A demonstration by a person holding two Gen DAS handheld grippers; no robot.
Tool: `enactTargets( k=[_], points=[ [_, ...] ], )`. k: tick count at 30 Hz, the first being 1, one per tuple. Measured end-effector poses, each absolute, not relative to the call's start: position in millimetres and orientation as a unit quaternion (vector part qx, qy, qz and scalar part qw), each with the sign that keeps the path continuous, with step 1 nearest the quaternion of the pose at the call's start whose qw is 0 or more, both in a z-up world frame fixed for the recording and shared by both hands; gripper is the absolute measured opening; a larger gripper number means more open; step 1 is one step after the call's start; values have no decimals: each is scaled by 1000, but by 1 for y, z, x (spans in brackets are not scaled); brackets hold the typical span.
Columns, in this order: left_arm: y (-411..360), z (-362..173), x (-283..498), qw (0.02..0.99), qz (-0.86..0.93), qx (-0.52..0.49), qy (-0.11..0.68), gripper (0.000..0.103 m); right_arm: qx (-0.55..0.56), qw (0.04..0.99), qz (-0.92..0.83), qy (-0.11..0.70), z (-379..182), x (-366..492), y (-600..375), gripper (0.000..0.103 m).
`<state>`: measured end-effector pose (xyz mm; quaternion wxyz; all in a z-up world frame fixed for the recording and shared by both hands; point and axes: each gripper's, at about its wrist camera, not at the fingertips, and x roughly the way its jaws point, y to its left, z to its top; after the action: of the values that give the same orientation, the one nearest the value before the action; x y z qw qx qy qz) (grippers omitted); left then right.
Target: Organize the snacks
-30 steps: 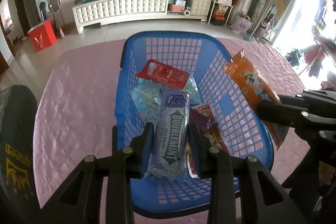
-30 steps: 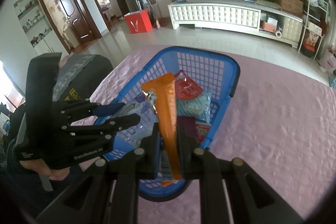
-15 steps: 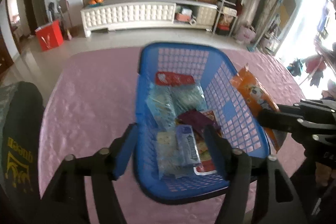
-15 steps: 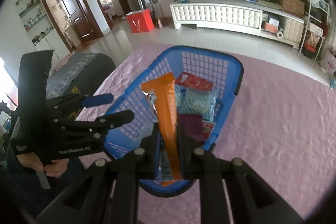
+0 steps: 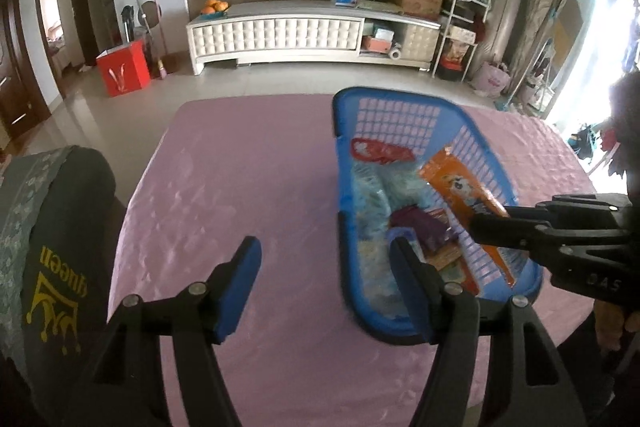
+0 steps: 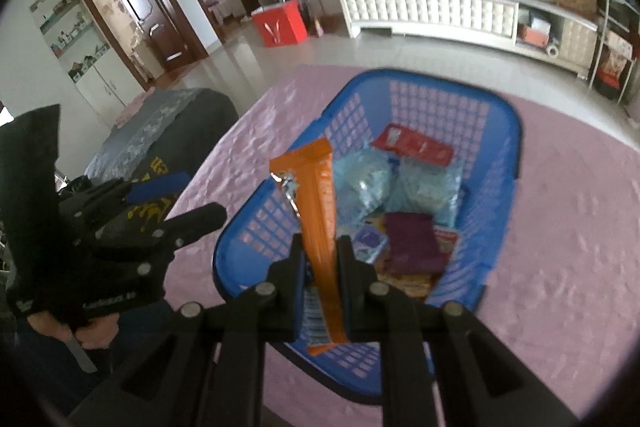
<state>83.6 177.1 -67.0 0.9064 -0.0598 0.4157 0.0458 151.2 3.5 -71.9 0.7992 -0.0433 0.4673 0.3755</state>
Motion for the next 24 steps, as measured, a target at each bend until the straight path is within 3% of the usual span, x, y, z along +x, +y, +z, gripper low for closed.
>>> enactTargets(
  k=[14,15,17,19,24],
  points=[
    [184,-88,93,898,40,-77,430,65,-73,772,364,516,-108,161,34,22],
    [184,-89,93,898,39,-78,431,65,-76,772,363,517,-109,160,35,25],
    [182,-89,92,898,41,-76,431,65,-79,773,360,516,-110,159,36,60],
    [185,-86,89,900,42,-81,427,65,-77,780,351,512,-111,160,32,73],
    [184,-76,80,904,46,-86,416,65,-44,789,366,492,-98,155,14,78]
  ],
)
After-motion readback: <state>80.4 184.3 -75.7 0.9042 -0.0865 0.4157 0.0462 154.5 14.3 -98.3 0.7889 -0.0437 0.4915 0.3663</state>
